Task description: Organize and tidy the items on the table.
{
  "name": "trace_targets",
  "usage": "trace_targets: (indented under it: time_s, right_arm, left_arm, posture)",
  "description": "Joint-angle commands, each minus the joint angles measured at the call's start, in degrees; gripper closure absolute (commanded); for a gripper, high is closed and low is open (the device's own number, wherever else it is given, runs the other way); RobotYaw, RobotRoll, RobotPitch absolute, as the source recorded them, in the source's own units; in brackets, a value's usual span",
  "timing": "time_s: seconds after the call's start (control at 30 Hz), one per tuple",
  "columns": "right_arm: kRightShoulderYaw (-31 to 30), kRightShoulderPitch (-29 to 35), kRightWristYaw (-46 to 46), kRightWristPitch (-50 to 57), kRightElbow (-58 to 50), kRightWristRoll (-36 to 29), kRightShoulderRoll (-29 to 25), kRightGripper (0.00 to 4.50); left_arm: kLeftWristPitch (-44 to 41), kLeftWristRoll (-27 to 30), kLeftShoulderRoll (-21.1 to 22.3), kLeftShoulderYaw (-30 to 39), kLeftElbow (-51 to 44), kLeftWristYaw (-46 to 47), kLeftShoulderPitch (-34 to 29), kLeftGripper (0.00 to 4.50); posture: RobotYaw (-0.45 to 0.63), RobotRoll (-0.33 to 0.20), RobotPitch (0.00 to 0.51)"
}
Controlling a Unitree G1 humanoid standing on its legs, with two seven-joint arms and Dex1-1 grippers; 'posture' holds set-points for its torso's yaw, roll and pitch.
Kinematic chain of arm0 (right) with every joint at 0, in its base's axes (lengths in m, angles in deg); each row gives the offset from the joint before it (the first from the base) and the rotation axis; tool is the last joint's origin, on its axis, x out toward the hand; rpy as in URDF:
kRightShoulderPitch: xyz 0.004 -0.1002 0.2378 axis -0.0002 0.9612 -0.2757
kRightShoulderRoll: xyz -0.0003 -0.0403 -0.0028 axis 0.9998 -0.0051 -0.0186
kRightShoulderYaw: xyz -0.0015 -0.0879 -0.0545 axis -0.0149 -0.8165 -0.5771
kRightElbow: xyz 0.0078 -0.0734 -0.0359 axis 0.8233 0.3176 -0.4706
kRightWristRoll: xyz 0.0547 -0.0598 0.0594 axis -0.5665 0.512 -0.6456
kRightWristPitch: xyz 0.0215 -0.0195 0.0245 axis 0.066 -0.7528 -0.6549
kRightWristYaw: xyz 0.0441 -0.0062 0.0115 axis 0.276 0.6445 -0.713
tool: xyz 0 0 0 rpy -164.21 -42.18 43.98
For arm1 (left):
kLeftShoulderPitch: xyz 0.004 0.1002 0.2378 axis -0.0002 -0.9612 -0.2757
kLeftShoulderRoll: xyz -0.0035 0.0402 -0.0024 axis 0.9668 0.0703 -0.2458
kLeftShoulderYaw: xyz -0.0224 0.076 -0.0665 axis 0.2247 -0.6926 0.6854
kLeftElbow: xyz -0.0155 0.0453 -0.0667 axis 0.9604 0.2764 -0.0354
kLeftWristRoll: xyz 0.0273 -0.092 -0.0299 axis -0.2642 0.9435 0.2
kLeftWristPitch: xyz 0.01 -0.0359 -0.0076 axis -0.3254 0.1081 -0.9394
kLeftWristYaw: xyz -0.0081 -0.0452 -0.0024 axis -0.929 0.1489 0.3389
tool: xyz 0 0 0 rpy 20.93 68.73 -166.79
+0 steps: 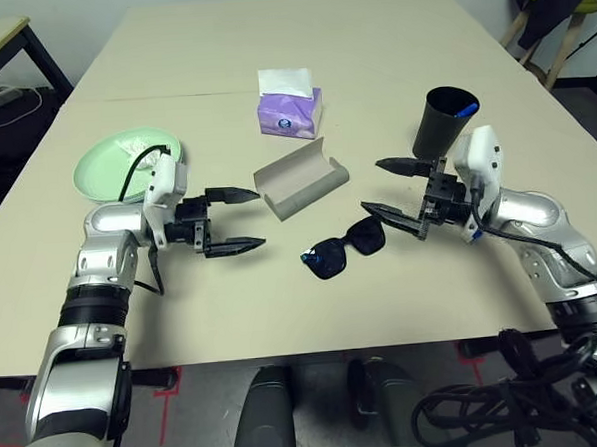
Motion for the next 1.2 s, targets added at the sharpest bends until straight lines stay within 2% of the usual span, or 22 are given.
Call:
trace_targets:
  time_s: [0.03,0.1,0.2,0.27,0.47,0.57,0.67,1.1,1.2]
  right_arm:
    - [-5.1,-3.2,1.2,11.0,-9.0,2.2,-4.7,0.00]
    - [-8.4,-6.1,1.3,17.2,-14.0,4.0,-7.9,0.00]
    - [-11.3,-9.8,3.6,21.9,-18.2,3.1,-9.6,0.00]
    - [-16.2,-13.8,4.3,25.4,-18.7,6.6,-11.0,0.00]
    - [-27.5,-24.3,7.1,32.3,-18.2,12.8,-10.8,0.00]
    - [-32.8,-28.6,10.0,30.0,-16.1,16.4,-10.4,0.00]
    - [-35.5,-30.0,11.6,27.1,-13.4,18.9,-8.9,0.00]
    - [-39.6,-32.0,18.5,9.8,-7.4,32.6,-6.2,0.00]
    - [-39.5,-33.2,21.8,9.0,-7.5,34.6,-5.5,0.00]
  left_arm:
    - [0.4,0.5,0.1,-1.0,-2.2,-1.0,-1.3,0.05]
    - [0.4,0.5,-0.1,-1.1,-2.5,-0.9,-1.4,0.05]
    - [1.3,0.2,-0.2,-1.4,-2.6,-1.0,-1.8,0.05]
    - [2.3,-0.3,-0.1,-1.3,-2.4,-0.4,-2.1,0.05]
    - [3.8,-0.6,0.8,-1.3,-2.2,-0.1,-3.4,0.05]
    - [3.1,-0.3,0.8,-1.2,-3.6,0.7,-4.2,0.05]
    - [3.0,-0.2,0.5,-1.0,-4.2,2.2,-5.0,0.05]
    - [0.8,0.8,0.8,-0.7,-7.7,5.0,-7.3,0.05]
    - [0.6,0.9,0.7,-0.7,-8.1,5.2,-7.5,0.05]
  posture:
    - [0.09,0.000,0.193]
    - [0.09,0.000,0.191]
    - [0.09,0.000,0.190]
    - [0.09,0.000,0.192]
    - [0.10,0.000,0.203]
    - [0.12,0.000,0.204]
    - [0.13,0.000,0.207]
    - [0.14,0.000,0.201]
    - [0.14,0.000,0.201]
